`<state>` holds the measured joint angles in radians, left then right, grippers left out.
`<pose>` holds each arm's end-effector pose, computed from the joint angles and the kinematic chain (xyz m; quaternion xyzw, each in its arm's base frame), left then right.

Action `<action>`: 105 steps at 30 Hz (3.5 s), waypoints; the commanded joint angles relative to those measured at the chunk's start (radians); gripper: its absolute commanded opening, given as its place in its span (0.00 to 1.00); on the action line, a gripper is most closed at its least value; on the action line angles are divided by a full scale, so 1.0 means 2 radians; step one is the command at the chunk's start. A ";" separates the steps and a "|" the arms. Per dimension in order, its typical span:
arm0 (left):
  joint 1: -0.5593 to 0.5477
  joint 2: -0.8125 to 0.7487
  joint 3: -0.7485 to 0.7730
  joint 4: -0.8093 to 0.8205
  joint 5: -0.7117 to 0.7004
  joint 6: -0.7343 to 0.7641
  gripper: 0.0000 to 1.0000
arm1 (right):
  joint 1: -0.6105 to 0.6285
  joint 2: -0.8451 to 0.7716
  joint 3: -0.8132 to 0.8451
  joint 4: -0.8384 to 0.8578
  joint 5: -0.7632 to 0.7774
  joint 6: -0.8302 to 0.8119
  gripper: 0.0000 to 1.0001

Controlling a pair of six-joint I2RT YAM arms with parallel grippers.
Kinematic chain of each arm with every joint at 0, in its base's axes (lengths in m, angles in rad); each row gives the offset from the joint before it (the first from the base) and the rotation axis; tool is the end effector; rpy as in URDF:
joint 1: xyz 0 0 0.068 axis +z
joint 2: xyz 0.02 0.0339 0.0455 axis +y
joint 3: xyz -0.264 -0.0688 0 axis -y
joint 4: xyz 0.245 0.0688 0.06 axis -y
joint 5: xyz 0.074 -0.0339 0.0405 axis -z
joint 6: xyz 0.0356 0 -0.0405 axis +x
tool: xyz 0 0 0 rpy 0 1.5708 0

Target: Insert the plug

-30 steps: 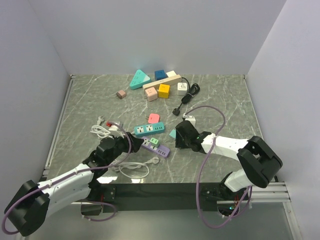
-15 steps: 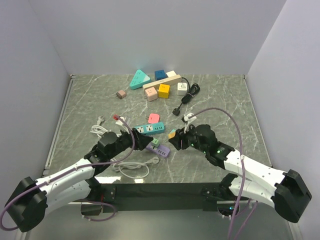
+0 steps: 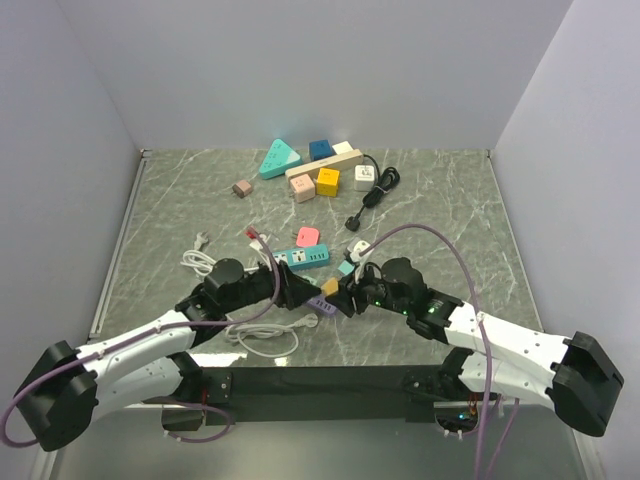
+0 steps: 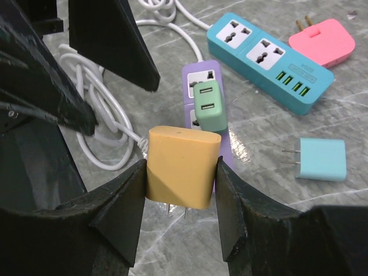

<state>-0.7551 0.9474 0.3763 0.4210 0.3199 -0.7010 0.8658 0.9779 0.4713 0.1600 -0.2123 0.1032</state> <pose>0.1460 -0.1528 0.2298 0.1241 0.7454 -0.5185 0.4002 0.1357 0.1710 0.2291 -0.3594 0.7327 0.3429 0.4652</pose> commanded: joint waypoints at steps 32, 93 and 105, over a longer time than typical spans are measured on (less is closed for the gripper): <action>-0.048 0.036 0.014 0.056 -0.073 -0.023 0.63 | 0.035 -0.033 0.011 0.025 0.000 -0.017 0.11; -0.037 0.023 -0.019 0.108 0.189 0.169 0.00 | 0.030 -0.139 0.053 -0.097 -0.056 -0.011 0.91; -0.044 -0.014 0.010 0.027 0.273 0.241 0.01 | 0.019 -0.083 0.129 -0.214 -0.191 -0.019 0.75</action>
<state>-0.8360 0.9424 0.3416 0.5068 0.7982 -0.2924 0.9115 0.7929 0.6605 -0.1898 -0.4915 0.0811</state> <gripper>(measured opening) 0.322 0.760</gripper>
